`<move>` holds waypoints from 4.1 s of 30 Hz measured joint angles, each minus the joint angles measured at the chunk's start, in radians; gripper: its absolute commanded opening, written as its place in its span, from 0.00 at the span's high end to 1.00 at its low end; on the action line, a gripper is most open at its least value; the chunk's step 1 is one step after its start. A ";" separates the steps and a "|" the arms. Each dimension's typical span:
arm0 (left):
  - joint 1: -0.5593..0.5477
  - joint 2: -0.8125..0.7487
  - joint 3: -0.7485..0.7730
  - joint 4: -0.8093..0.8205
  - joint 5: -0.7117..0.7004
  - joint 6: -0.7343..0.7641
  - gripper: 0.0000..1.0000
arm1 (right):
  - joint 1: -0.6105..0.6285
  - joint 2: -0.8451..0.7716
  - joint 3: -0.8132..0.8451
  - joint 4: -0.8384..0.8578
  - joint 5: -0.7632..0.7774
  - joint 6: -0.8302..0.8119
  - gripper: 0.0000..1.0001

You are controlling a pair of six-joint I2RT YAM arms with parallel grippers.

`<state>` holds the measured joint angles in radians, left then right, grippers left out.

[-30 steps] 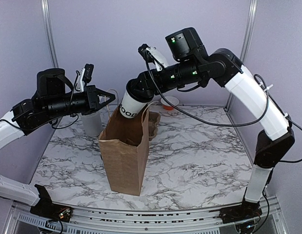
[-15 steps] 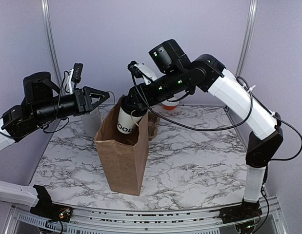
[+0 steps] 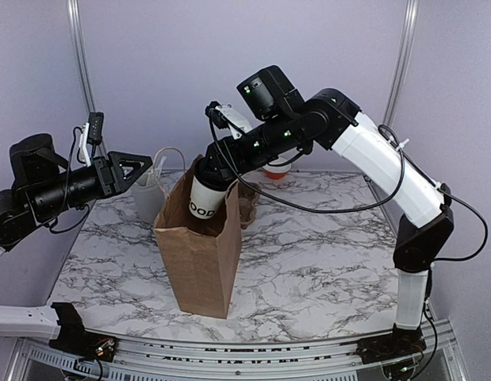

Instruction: Pack the takeout coffee

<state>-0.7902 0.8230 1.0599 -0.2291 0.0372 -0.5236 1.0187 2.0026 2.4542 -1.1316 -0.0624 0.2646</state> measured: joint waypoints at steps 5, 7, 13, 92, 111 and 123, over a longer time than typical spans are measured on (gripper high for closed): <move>0.015 -0.012 -0.100 -0.076 -0.115 -0.018 0.41 | 0.000 0.003 0.000 -0.009 0.000 0.003 0.39; 0.025 -0.020 -0.150 -0.102 -0.138 -0.031 0.42 | 0.000 0.005 0.001 -0.011 0.000 0.005 0.39; 0.032 -0.023 -0.265 -0.119 -0.139 -0.075 0.47 | -0.004 0.006 0.003 -0.003 0.011 0.005 0.39; -0.237 0.449 -0.365 0.216 0.257 -0.034 0.58 | -0.023 -0.011 -0.016 -0.107 0.073 -0.003 0.43; -0.357 0.564 -0.298 0.334 0.252 -0.056 0.58 | 0.003 -0.043 -0.023 -0.185 0.099 0.020 0.45; -0.357 0.552 -0.286 0.345 0.185 -0.045 0.58 | 0.033 -0.127 -0.195 -0.185 0.124 0.116 0.47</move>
<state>-1.1477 1.3754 0.7734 0.1158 0.2226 -0.5690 1.0519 1.8759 2.2593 -1.3163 0.0616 0.3801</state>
